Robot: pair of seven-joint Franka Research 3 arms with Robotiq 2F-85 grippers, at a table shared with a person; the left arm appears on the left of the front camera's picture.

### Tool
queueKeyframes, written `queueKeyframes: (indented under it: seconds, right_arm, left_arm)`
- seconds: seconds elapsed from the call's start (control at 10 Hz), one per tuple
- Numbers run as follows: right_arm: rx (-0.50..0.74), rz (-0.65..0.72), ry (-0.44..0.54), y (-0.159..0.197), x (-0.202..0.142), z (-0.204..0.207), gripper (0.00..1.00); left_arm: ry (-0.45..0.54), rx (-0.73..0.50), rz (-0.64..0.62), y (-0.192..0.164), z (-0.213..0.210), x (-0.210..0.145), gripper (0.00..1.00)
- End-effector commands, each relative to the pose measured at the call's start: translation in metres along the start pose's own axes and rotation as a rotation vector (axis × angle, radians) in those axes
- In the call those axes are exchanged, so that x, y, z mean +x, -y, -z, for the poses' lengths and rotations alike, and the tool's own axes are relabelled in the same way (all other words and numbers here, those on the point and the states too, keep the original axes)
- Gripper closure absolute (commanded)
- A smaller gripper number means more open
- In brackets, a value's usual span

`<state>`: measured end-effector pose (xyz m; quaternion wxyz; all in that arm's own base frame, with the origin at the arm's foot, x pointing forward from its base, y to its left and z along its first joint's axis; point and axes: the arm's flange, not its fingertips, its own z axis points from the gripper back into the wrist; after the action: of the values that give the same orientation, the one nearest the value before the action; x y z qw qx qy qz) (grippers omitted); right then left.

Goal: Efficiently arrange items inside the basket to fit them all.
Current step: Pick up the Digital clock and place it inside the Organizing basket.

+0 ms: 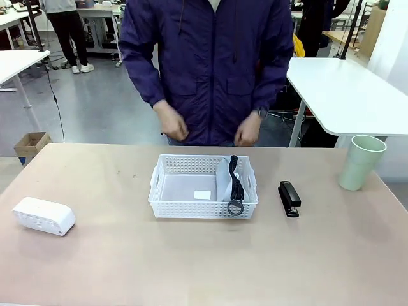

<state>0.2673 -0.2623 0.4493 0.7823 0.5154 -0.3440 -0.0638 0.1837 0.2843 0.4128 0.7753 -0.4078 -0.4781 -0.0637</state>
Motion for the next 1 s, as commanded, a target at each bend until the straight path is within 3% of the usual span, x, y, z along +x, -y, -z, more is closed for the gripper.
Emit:
queueKeyframes:
  seconds: [0.0, 0.3, 0.7, 0.9]
  right_arm:
    - [0.017, -0.031, 0.017, 0.001, 0.004, -0.001, 0.00]
    - [0.017, -0.031, 0.017, 0.001, 0.004, -0.001, 0.00]
    - [0.017, -0.031, 0.017, 0.001, 0.004, -0.001, 0.00]
    - [0.017, -0.031, 0.017, 0.001, 0.004, -0.001, 0.00]
  left_arm:
    - [0.004, -0.004, 0.020, 0.004, 0.000, 0.000, 0.00]
    - [0.000, -0.001, 0.000, 0.000, -0.001, 0.000, 0.00]
    - [-0.463, 0.025, 0.582, 0.070, 0.089, 0.039, 0.00]
    - [-0.629, 0.014, 0.772, 0.081, 0.125, 0.041, 0.00]
